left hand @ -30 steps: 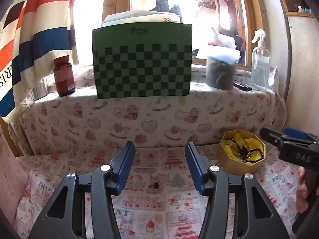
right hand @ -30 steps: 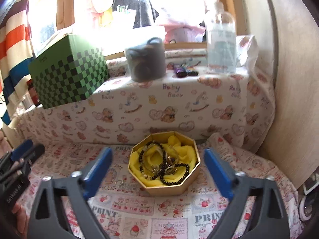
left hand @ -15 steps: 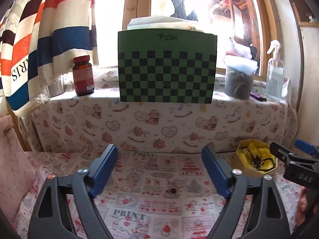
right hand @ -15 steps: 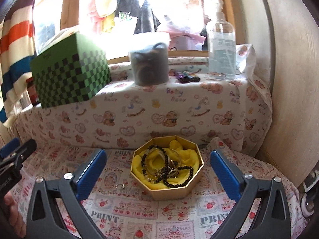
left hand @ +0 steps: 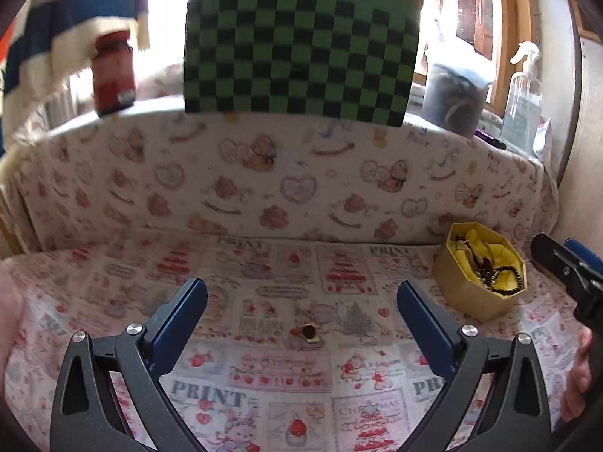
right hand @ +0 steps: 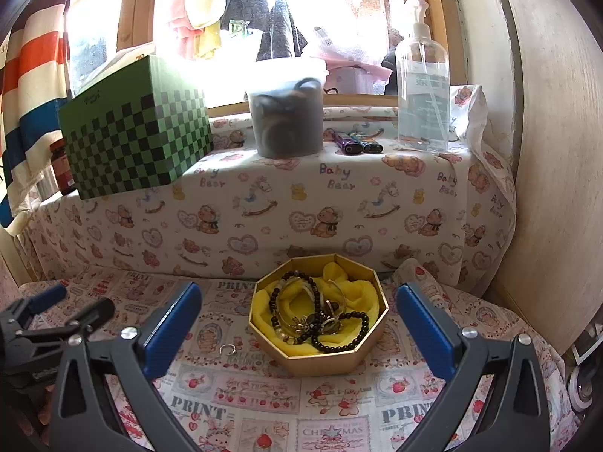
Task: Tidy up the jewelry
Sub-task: 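Grasp the black-and-gold stud earring with the left tool, then lift the stud earring with the left tool while the right tool grasps a small silver hoop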
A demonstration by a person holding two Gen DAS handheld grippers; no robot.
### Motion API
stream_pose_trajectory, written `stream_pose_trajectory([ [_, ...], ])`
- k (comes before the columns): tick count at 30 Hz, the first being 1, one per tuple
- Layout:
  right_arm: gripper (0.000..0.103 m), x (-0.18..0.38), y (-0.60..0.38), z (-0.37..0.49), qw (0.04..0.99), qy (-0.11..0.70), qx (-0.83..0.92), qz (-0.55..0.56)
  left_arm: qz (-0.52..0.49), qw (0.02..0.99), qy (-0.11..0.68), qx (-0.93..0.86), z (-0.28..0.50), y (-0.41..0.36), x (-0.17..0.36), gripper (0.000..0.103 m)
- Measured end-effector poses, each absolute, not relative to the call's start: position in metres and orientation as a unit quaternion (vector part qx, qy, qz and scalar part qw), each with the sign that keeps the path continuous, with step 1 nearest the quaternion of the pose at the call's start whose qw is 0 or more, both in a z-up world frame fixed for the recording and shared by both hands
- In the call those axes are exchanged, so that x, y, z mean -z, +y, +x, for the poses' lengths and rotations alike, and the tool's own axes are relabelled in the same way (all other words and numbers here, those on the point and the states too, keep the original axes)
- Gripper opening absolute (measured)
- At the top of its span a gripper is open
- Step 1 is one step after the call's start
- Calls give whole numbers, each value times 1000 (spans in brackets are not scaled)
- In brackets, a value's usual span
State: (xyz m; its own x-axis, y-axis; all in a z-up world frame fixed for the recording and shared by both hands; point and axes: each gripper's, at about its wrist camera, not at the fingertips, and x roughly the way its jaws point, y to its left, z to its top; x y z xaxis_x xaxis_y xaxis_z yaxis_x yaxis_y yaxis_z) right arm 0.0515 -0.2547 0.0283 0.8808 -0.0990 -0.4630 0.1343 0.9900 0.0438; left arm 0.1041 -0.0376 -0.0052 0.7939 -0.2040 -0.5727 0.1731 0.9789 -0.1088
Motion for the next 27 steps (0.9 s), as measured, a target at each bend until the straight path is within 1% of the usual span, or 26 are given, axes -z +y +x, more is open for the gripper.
stream_pose_trajectory([
  [2,103,-27,-254,52,968,239,62,39,-32,943,315,101,108,-36,7,94],
  [4,103,-25,-254,54,967,244,66,39,-35,939,327,103,112,-36,10,81],
  [5,103,-24,-254,55,966,246,67,38,-36,936,334,104,113,-36,12,77],
  [7,103,-23,-255,56,965,249,69,38,-38,930,350,109,117,-37,17,61],
  [8,103,-23,-255,56,965,249,69,41,-42,925,360,114,120,-37,19,57],
  [10,103,-23,-256,56,965,249,68,44,-49,917,376,121,124,-38,23,41],
  [11,103,-23,-255,55,965,249,68,43,-54,913,384,129,126,-38,25,38],
  [12,103,-23,-255,55,965,249,69,43,-56,909,391,135,128,-40,27,32],
  [13,103,-23,-255,56,965,249,70,41,-58,906,396,137,129,-40,29,28],
  [15,103,-22,-254,56,965,251,70,39,-55,904,401,136,131,-42,31,25],
  [16,103,-22,-254,56,964,252,70,38,-52,903,404,137,132,-44,32,22],
  [18,103,-21,-254,57,964,253,71,36,-50,901,408,138,132,-44,33,18],
  [27,103,-22,-254,56,964,253,71,39,-32,898,421,128,137,-49,42,14],
])
